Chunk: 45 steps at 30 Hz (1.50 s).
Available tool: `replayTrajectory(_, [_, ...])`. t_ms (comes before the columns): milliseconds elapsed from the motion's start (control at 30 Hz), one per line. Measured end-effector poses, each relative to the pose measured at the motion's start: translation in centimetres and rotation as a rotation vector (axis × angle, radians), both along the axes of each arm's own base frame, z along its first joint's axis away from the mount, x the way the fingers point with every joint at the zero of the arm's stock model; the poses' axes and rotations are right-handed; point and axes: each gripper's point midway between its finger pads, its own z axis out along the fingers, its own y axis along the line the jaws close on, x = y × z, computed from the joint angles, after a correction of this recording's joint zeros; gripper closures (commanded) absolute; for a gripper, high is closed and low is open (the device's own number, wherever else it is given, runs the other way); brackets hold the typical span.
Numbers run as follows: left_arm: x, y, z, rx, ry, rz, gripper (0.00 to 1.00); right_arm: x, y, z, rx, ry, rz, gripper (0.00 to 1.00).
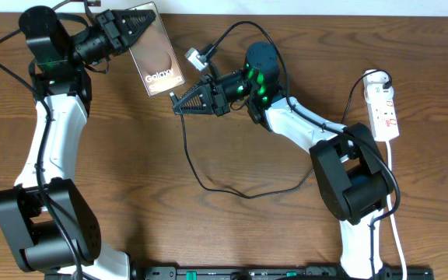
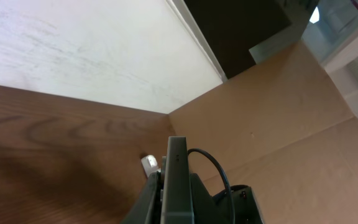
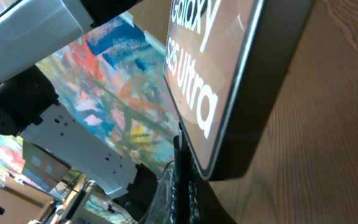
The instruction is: Plug charger to phone and switch on socket
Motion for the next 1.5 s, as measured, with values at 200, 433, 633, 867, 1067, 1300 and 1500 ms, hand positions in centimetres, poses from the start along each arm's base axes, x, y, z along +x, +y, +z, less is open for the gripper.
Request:
replayTrajectory(200, [0.0, 0.0, 0.0, -0.001, 0.002, 0.000, 0.93, 0.0, 0.0, 0.0, 0.000, 0.000, -0.003, 0.99])
replayTrajectory(433, [-0.3, -0.2, 0.0, -0.001, 0.001, -0.019, 0.93, 0.1, 0.0, 0.0, 0.001, 0.000, -0.006, 0.99])
replayTrajectory(633, [-0.4, -0.7, 0.0, -0.001, 0.000, -0.032, 0.92, 0.0, 0.0, 0.0, 0.002, -0.002, -0.003, 0.99])
replayTrajectory(867, [-0.5, -1.6, 0.1, 0.001, -0.005, -0.048, 0.93, -0.2, -0.1, 0.0, -0.002, 0.000, 0.013, 0.99])
replayTrajectory(1067, [-0.5, -1.6, 0.1, 0.003, -0.008, -0.048, 0.92, -0.2, -0.1, 0.0, -0.001, -0.001, 0.014, 0.99])
replayTrajectory(1300, [-0.5, -1.6, 0.1, 0.008, -0.016, -0.048, 0.93, -0.3, -0.1, 0.0, 0.000, -0.003, 0.016, 0.99])
replayTrajectory(1500, [-0.5, -1.6, 0.1, 0.016, -0.028, -0.049, 0.93, -0.2, -0.1, 0.0, 0.000, -0.004, 0.015, 0.99])
